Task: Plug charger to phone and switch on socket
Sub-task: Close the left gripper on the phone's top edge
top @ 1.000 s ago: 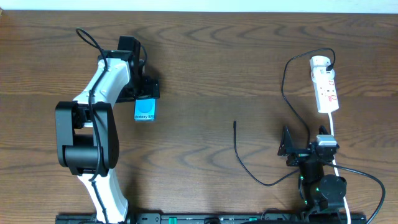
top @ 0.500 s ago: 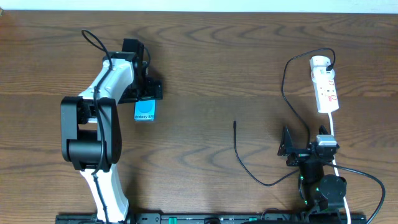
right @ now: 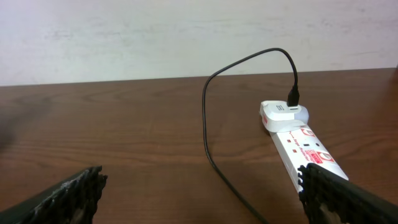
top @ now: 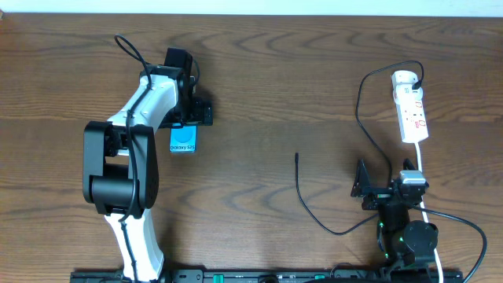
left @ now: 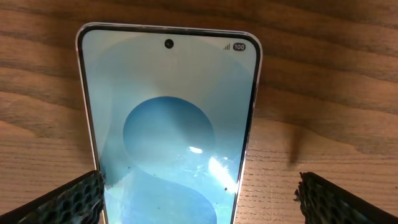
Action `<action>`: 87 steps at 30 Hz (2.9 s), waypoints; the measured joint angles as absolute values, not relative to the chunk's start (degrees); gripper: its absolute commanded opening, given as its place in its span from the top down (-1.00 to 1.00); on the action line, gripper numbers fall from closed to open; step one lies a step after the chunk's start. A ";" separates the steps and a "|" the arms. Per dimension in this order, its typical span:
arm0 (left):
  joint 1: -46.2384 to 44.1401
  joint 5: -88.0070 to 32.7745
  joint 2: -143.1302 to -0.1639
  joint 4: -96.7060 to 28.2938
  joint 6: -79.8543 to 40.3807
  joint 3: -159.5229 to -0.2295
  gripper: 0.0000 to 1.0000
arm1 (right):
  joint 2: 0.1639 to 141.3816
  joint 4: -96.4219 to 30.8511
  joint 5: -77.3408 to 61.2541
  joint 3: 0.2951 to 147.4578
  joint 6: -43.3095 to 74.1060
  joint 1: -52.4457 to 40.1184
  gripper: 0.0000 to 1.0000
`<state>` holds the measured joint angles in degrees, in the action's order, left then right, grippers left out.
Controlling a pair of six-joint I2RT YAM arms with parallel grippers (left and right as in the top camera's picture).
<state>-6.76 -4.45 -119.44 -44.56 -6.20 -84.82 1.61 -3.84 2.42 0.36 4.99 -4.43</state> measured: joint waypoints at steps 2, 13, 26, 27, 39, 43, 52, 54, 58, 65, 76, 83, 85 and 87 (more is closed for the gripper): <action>-6.76 -4.29 -119.44 -44.53 -6.20 -84.82 -0.98 | 1.61 -3.86 2.42 0.36 4.99 -4.40 -0.99; -6.76 -2.42 -119.44 -44.03 -6.20 -84.82 -0.98 | 1.61 -3.86 2.42 0.36 4.99 -4.40 -0.99; -6.76 -1.50 -119.44 -41.58 -6.20 -82.63 -0.98 | 1.61 -3.86 2.44 0.36 4.99 -4.40 -0.99; -6.76 -1.67 -119.44 -41.50 -6.28 -82.41 -0.98 | 1.61 -3.84 2.42 0.36 4.99 -4.40 -0.99; -6.74 -1.56 -119.44 -40.25 -6.24 -82.17 -0.98 | 1.61 -3.86 2.44 0.36 4.99 -4.40 -0.98; -6.74 -1.58 -119.42 -39.90 -6.24 -82.02 -0.98 | 1.61 -3.84 2.42 0.36 4.99 -4.43 -0.99; -6.74 -1.69 -119.37 -39.66 -6.24 -81.82 -0.98 | 1.61 -3.86 2.44 0.36 4.99 -4.40 -0.99; -6.74 -1.83 -119.33 -39.57 -6.24 -81.71 -0.97 | 1.61 -3.86 2.42 0.36 4.99 -4.40 -0.99; -6.70 -2.22 -118.96 -38.52 -6.22 -80.90 -0.96 | 1.61 -3.86 2.44 0.36 4.99 -4.43 -0.98; -6.59 -2.42 -118.34 -37.21 -6.20 -79.75 -0.96 | 1.61 -3.86 2.44 0.36 5.02 -4.40 -0.99; -6.59 -2.39 -118.30 -37.04 -6.13 -79.68 -0.50 | 1.61 -3.86 2.42 0.36 5.02 -4.40 -0.99; -6.59 -2.37 -118.21 -37.10 -6.13 -79.68 -0.34 | 1.61 -3.84 2.44 0.36 4.99 -4.43 -0.98; -6.59 -2.28 -118.19 -37.10 -6.17 -79.66 -0.29 | 1.61 -3.84 2.42 0.36 4.99 -4.40 -0.99; -6.59 -2.28 -118.19 -37.10 -6.15 -79.64 -0.21 | 1.61 -3.86 2.42 0.36 4.99 -4.40 -0.99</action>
<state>-6.59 -2.28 -118.19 -37.10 -6.15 -79.64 1.61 -3.86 2.42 0.36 4.99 -4.40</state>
